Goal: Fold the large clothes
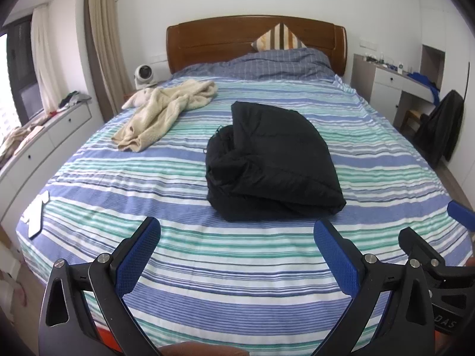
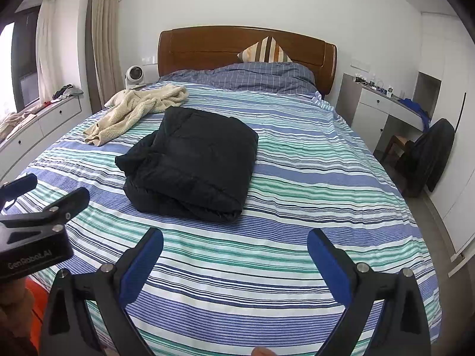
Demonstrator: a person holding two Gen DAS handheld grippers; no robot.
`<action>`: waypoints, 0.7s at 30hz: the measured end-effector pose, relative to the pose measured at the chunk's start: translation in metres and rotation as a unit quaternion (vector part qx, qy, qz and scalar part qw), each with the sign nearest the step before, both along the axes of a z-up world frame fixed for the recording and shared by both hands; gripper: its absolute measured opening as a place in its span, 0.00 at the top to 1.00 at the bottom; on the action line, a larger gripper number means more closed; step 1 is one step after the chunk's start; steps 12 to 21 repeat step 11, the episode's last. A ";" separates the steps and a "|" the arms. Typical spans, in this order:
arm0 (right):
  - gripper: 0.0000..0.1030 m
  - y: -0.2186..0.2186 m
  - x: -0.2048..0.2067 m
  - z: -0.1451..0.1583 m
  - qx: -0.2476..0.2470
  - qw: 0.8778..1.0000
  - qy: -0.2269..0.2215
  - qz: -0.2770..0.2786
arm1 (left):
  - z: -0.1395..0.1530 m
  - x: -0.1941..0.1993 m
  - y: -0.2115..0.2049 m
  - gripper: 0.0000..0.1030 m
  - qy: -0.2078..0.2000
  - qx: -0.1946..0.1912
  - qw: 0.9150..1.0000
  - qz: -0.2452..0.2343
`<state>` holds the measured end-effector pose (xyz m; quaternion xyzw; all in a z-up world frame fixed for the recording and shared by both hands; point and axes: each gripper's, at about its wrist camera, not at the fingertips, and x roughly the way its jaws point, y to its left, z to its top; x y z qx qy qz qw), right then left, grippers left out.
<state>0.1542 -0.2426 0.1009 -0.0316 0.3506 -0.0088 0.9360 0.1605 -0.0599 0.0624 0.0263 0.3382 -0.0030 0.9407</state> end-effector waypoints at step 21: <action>0.04 -0.008 -0.002 -0.009 -0.002 1.000 0.012 -0.010 | 0.001 -0.009 -0.008 0.00 -0.019 0.012 1.000 -0.003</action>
